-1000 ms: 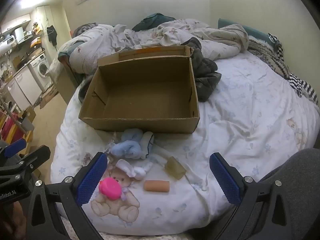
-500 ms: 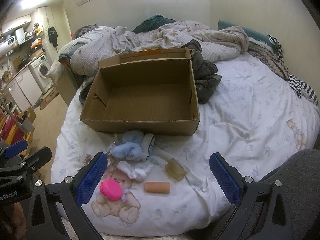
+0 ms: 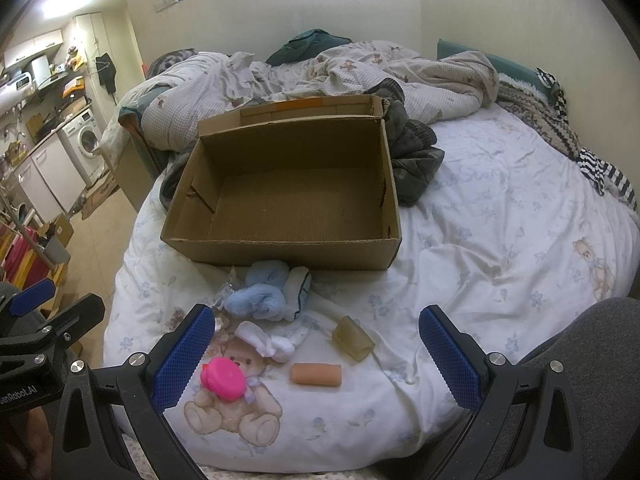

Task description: Organize soft objects

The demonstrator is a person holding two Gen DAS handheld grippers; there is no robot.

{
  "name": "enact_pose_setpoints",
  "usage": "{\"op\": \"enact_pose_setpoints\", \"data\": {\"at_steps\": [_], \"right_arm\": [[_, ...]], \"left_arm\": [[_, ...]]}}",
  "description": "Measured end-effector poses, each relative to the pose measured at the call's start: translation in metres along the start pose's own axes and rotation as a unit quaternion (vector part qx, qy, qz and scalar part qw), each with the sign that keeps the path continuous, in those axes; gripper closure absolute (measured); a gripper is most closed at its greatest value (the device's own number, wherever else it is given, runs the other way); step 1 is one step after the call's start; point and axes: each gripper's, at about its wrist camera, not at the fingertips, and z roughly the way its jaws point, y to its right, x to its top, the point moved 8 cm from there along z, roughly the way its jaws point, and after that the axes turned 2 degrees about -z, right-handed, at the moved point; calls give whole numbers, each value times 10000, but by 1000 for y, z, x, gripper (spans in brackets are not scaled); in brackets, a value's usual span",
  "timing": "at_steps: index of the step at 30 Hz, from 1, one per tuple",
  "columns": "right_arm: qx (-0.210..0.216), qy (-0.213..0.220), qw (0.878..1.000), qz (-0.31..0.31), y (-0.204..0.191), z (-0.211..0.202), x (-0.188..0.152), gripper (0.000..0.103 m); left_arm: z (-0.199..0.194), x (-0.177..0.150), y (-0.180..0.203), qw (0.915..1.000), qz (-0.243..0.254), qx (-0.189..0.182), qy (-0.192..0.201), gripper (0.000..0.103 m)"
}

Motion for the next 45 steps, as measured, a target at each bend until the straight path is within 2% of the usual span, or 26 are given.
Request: {"op": "enact_pose_setpoints", "data": {"at_steps": [25, 30, 38, 45], "right_arm": [[4, -41, 10000, 24, 1, -2, -1, 0], [23, -84, 9999, -148, 2, -5, 14, 0], [124, -332, 9993, -73, 9, 9, 27, 0], [179, -713, 9973, -28, 14, 33, 26, 0]], "left_arm": [[-12, 8, 4, 10000, -4, 20, 79, 0], [-7, 22, 7, 9999, 7, -36, -97, 0], [7, 35, 8, 9995, 30, -105, -290, 0], [41, 31, 8, 9956, 292, 22, -895, 0]]}}
